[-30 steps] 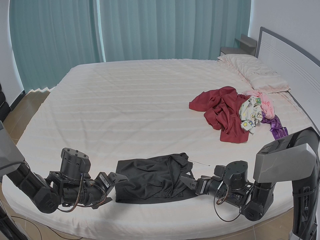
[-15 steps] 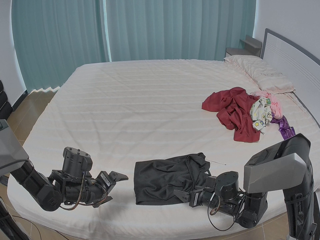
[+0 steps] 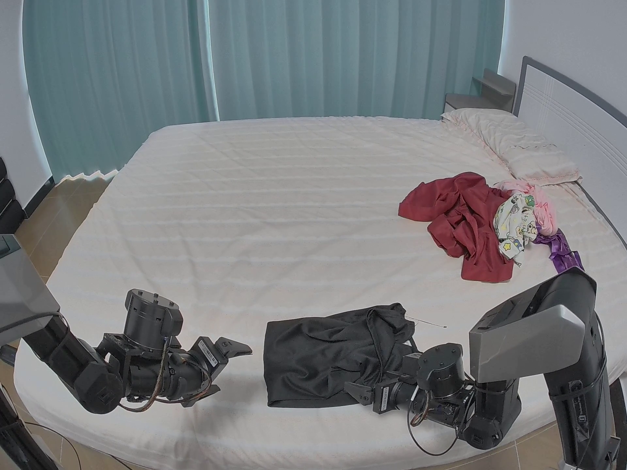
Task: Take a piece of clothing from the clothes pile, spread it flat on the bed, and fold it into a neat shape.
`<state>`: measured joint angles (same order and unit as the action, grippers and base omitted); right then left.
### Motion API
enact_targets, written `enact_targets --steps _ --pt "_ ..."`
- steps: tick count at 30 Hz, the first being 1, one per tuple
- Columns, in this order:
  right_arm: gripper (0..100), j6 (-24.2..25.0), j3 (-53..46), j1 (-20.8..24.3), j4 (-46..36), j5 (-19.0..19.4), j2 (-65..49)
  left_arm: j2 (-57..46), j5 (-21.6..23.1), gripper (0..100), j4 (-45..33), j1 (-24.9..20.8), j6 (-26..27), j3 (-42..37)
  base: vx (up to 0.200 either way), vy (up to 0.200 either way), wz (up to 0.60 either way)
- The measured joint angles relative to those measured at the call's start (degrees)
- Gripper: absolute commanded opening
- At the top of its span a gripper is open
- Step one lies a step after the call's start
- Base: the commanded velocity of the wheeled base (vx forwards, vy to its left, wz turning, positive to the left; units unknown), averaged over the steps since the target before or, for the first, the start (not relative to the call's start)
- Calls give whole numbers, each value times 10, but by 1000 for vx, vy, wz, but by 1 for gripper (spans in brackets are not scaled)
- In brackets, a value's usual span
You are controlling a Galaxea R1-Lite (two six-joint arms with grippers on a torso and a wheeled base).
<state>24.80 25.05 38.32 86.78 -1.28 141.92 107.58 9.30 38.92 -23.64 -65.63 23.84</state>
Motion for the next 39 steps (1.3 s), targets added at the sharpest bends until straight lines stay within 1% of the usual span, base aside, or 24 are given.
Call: enact_targets --steps 3,7,8,17,31,39 --pt "100 -16 0 0 -1 -13 4 0 -1 100 0 0 1 0 0 0 0" --pt "100 -22 2 0 -5 -15 10 0 0 100 0 0 2 0 0 0 0" --pt "0 -25 2 0 -8 -15 10 0 0 100 0 0 2 0 0 0 0" --pt "0 -42 -2 -4 -21 -20 9 0 -1 100 0 0 2 0 0 0 0" --pt "0 -100 -54 -45 -19 -24 -25 4 -2 100 0 0 2 -1 0 0 0" --pt "0 -105 -67 -57 -31 -25 -43 6 -3 100 0 0 3 -1 0 0 0"
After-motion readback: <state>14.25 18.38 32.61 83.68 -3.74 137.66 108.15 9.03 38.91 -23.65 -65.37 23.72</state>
